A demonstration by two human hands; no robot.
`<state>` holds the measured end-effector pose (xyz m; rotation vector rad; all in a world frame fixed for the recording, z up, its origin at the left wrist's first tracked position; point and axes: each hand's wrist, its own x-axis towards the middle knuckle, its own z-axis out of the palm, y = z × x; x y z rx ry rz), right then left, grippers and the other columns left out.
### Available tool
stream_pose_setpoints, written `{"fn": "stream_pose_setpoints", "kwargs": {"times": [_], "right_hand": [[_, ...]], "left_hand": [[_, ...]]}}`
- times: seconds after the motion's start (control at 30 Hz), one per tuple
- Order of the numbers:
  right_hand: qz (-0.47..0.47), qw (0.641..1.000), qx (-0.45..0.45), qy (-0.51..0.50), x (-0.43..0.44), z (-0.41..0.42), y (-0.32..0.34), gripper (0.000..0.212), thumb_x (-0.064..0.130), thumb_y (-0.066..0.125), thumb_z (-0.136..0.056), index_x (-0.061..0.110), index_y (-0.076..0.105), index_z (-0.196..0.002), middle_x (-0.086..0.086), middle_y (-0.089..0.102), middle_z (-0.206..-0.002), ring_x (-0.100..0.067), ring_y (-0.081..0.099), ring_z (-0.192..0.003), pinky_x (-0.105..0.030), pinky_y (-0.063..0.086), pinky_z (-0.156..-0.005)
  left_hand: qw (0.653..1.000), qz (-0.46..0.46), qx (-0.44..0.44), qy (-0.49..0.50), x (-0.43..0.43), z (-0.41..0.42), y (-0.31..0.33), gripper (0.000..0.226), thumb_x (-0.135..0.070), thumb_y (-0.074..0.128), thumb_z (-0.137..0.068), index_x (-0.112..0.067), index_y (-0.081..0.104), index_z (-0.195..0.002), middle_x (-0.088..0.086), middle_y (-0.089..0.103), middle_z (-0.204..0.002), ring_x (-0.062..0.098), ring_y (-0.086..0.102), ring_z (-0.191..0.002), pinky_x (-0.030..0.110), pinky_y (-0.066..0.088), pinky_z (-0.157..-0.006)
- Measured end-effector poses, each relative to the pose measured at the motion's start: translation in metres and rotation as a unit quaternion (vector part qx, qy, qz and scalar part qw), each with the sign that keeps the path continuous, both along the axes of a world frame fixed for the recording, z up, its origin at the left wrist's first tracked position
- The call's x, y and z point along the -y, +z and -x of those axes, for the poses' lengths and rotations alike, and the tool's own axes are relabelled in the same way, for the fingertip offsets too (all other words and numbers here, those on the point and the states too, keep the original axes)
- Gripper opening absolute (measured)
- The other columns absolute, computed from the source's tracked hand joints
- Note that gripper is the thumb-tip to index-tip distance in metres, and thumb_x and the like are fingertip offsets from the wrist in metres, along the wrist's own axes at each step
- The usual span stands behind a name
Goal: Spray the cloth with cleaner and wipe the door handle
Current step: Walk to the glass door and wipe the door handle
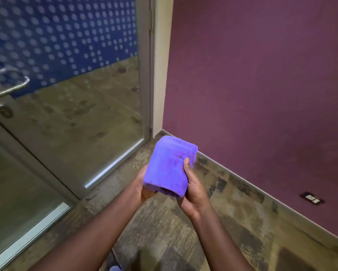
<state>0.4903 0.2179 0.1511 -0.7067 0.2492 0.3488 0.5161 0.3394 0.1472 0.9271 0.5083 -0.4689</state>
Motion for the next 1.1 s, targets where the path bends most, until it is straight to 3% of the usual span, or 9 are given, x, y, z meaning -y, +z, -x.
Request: {"fn": "stream_pose_setpoints", "kwargs": {"times": [0.1,0.2,0.3,0.33,0.4,0.63,0.77,0.9,1.1], "right_hand": [[0.033,0.999,0.007,0.019,-0.036,-0.022,-0.001,0.060,0.043,0.058,-0.087,0.006,0.052,-0.134,-0.017,0.061,-0.131,-0.031,0.055,-0.124,-0.060,0.034,-0.109],[0.055,0.998,0.009,0.035,-0.076,-0.044,0.002,0.057,0.044,0.058,-0.087,0.007,0.055,-0.131,-0.015,0.064,-0.127,-0.031,0.058,-0.120,-0.060,0.038,-0.104],[0.071,0.996,0.002,0.046,-0.119,-0.065,0.004,0.055,0.045,0.058,-0.088,0.008,0.057,-0.129,-0.015,0.066,-0.124,-0.031,0.061,-0.116,-0.056,0.049,-0.094],[0.075,0.996,-0.005,0.047,-0.133,-0.072,0.005,0.055,0.045,0.058,-0.088,0.008,0.057,-0.128,-0.015,0.066,-0.123,-0.033,0.062,-0.115,-0.052,0.054,-0.087],[0.068,0.996,-0.020,0.049,-0.159,-0.084,0.003,0.055,0.045,0.058,-0.087,0.007,0.059,-0.126,-0.016,0.067,-0.121,-0.034,0.063,-0.112,-0.046,0.058,-0.075],[0.081,0.991,-0.033,0.098,-0.242,-0.114,-0.001,0.054,0.045,0.057,-0.085,0.009,0.057,-0.125,-0.016,0.071,-0.113,-0.030,0.072,-0.093,-0.043,0.059,-0.061],[0.087,0.989,-0.029,0.119,-0.274,-0.124,-0.008,0.055,0.043,0.054,-0.087,0.003,0.057,-0.125,-0.017,0.070,-0.115,-0.026,0.070,-0.099,-0.036,0.059,-0.065],[0.106,0.981,-0.038,0.157,-0.291,-0.137,-0.019,0.053,0.045,0.056,-0.088,0.005,0.060,-0.122,-0.017,0.069,-0.115,-0.031,0.068,-0.104,-0.040,0.059,-0.067],[0.084,0.970,-0.029,0.227,-0.315,-0.163,-0.016,0.053,0.046,0.061,-0.082,0.005,0.064,-0.116,-0.019,0.069,-0.115,-0.031,0.069,-0.102,-0.043,0.058,-0.072]], "left_hand": [[0.999,-0.035,0.012,0.000,-0.039,-0.009,0.006,0.039,-0.011,0.030,-0.103,-0.006,0.052,-0.071,0.000,0.058,-0.038,0.015,0.055,-0.029,0.017,0.040,-0.027],[0.999,-0.027,0.017,0.025,-0.083,-0.022,0.009,0.034,-0.017,0.032,-0.104,-0.014,0.053,-0.078,-0.008,0.064,-0.043,0.005,0.061,-0.037,0.018,0.047,-0.034],[0.999,-0.036,0.019,0.033,-0.123,-0.049,0.002,0.055,-0.015,0.031,-0.102,-0.009,0.066,-0.061,0.000,0.062,-0.042,0.012,0.058,-0.034,0.016,0.042,-0.032],[0.998,-0.043,0.024,0.028,-0.136,-0.058,0.000,0.054,-0.014,0.032,-0.101,-0.006,0.066,-0.059,0.002,0.062,-0.043,0.013,0.057,-0.035,0.015,0.041,-0.034],[0.997,-0.058,0.039,0.026,-0.161,-0.073,0.003,0.037,-0.015,0.038,-0.099,-0.006,0.065,-0.075,0.004,0.066,-0.053,0.016,0.060,-0.042,0.019,0.044,-0.040],[0.996,-0.082,0.011,0.018,-0.247,-0.098,0.001,0.035,-0.006,0.041,-0.099,-0.001,0.066,-0.075,0.008,0.067,-0.052,0.020,0.063,-0.041,0.019,0.045,-0.035],[0.996,-0.069,0.008,0.047,-0.281,-0.101,-0.013,0.060,-0.009,0.038,-0.099,-0.008,0.070,-0.048,0.003,0.064,-0.048,0.015,0.061,-0.039,0.017,0.044,-0.037],[0.994,-0.071,0.000,0.080,-0.299,-0.100,-0.021,0.057,0.002,0.037,-0.095,-0.007,0.067,-0.047,0.001,0.060,-0.043,0.014,0.058,-0.037,0.015,0.043,-0.038],[0.983,-0.050,0.017,0.178,-0.317,-0.109,-0.013,0.071,-0.001,0.032,-0.098,-0.009,0.066,-0.037,-0.002,0.059,-0.041,0.007,0.055,-0.036,0.012,0.042,-0.039]]}}
